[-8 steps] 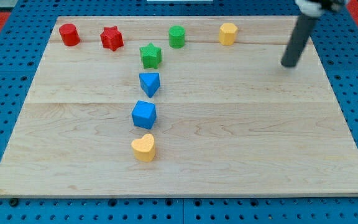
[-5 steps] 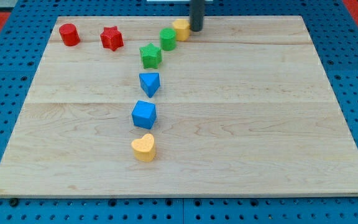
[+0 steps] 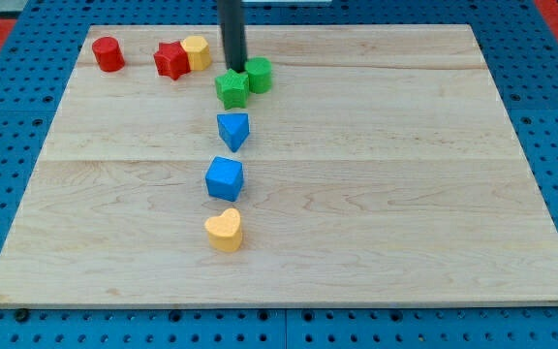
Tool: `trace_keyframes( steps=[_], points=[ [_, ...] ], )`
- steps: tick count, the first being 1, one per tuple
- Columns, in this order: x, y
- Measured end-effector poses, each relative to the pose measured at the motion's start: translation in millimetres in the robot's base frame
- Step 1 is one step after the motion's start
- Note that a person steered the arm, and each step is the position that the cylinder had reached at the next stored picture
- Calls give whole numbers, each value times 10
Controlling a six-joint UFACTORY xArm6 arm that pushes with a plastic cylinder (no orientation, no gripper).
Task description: Push the green circle to the top right
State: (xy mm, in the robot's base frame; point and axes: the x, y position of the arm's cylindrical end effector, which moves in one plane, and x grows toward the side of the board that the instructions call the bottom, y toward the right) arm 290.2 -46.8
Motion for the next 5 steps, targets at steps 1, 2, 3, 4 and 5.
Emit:
trace_keyframes(
  steps=[1, 2, 3, 4, 5],
  points=[
    [444, 164],
    [600, 371],
    [38, 1032],
    [-133, 1574],
    [-133, 1581]
  ],
)
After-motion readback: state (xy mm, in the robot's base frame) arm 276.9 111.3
